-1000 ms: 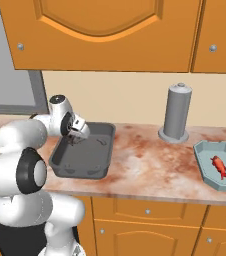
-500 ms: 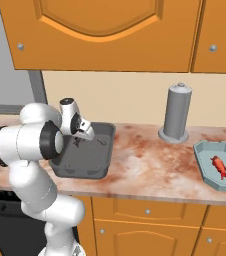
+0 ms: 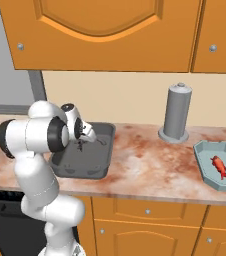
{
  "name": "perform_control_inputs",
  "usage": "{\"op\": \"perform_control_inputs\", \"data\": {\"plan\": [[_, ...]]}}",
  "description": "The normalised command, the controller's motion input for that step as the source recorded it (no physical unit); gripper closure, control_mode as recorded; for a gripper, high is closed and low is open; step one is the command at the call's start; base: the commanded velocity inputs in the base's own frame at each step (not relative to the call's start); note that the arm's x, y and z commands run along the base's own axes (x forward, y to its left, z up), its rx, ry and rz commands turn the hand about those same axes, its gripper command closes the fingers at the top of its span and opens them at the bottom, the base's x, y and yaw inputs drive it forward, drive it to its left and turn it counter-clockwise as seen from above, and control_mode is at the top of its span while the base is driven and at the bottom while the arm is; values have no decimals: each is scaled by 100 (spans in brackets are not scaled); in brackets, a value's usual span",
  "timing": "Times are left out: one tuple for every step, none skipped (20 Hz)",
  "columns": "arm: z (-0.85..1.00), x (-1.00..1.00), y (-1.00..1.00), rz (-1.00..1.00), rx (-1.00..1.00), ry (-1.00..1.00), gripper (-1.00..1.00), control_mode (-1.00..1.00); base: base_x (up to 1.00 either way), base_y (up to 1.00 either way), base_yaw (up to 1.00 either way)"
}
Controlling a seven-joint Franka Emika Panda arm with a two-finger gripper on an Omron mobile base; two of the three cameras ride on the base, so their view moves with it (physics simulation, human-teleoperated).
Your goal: Place one avocado and one fish in each tupperware on the nearby counter, to pack two identical lunches.
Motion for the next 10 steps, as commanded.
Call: {"op": "perform_control_inputs", "data": {"plan": [[41, -1, 0, 0, 3, 0, -100, -100, 0, 0, 0], [55, -12, 0, 0, 1, -4, -100, -100, 0, 0, 0], [72, -19, 0, 0, 1, -6, -100, -100, 0, 0, 0], [84, -21, 0, 0, 0, -9, -100, -100, 0, 0, 0], [96, -17, 0, 0, 0, -9, -100, -100, 0, 0, 0], [100, -22, 0, 0, 0, -9, -100, -100, 0, 0, 0], [100, -51, 0, 0, 0, -16, -100, -100, 0, 0, 0], [100, -51, 0, 0, 0, -17, -100, -100, 0, 0, 0], [100, -63, 0, 0, 0, -19, -100, -100, 0, 0, 0], [100, -90, -1, 0, 0, -26, -100, -100, 0, 0, 0]]}}
